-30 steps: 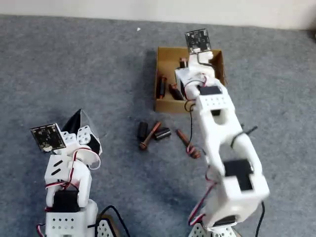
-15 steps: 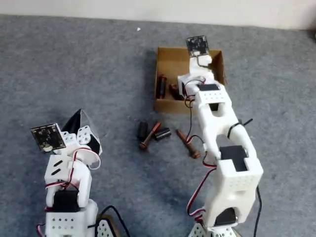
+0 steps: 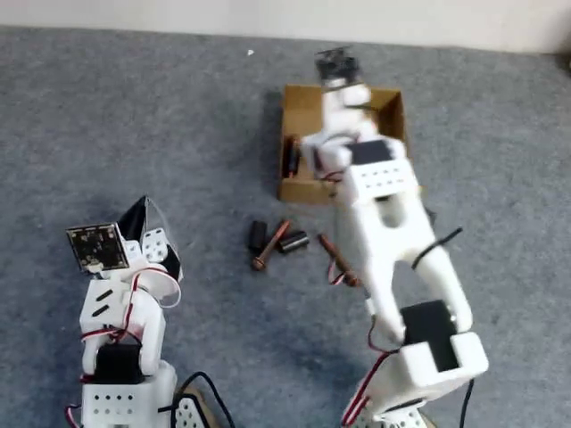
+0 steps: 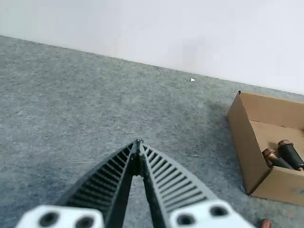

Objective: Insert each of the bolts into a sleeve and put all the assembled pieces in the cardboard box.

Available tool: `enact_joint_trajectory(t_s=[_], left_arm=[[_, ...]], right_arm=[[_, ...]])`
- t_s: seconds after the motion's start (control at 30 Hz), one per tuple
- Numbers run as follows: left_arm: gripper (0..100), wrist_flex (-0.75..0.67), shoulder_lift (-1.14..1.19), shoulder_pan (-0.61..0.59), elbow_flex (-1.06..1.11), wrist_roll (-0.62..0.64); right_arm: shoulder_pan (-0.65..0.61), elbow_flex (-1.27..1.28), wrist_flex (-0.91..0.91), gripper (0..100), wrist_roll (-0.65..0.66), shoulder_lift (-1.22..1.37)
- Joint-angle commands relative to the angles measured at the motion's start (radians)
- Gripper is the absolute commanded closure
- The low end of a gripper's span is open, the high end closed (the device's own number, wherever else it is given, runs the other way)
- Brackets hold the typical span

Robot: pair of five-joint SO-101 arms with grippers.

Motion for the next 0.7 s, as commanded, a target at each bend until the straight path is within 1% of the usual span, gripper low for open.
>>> enact_joint_trajectory(t_s=[0.0,0.07,0.13,0.27,0.37,0.67], left_arm=[[99,-0.009,-0.01,0.012,0.022,-0.038],[99,-0.009,-0.01,0.008,0.022,-0.051],[99,-0.009,-0.012,-0.031,0.022,-0.055],[99,-0.009,-0.012,-0.111,0.022,-0.052],[99,-0.009,-0.012,-0.139,0.022,-0.052],[99,-0.009,-0.012,-0.14,0.021,-0.054]], right_arm=[[-0.113,-0.022,0.087,94.7,-0.089,-0.051],[-0.148,-0.024,0.107,94.7,-0.192,-0.027],[-0.17,-0.028,0.133,94.7,-0.278,0.004],[-0.206,-0.028,0.157,94.6,-0.388,0.068],[-0.24,-0.028,0.157,94.4,-0.414,0.12],[-0.286,-0.031,0.157,94.3,-0.414,0.208]])
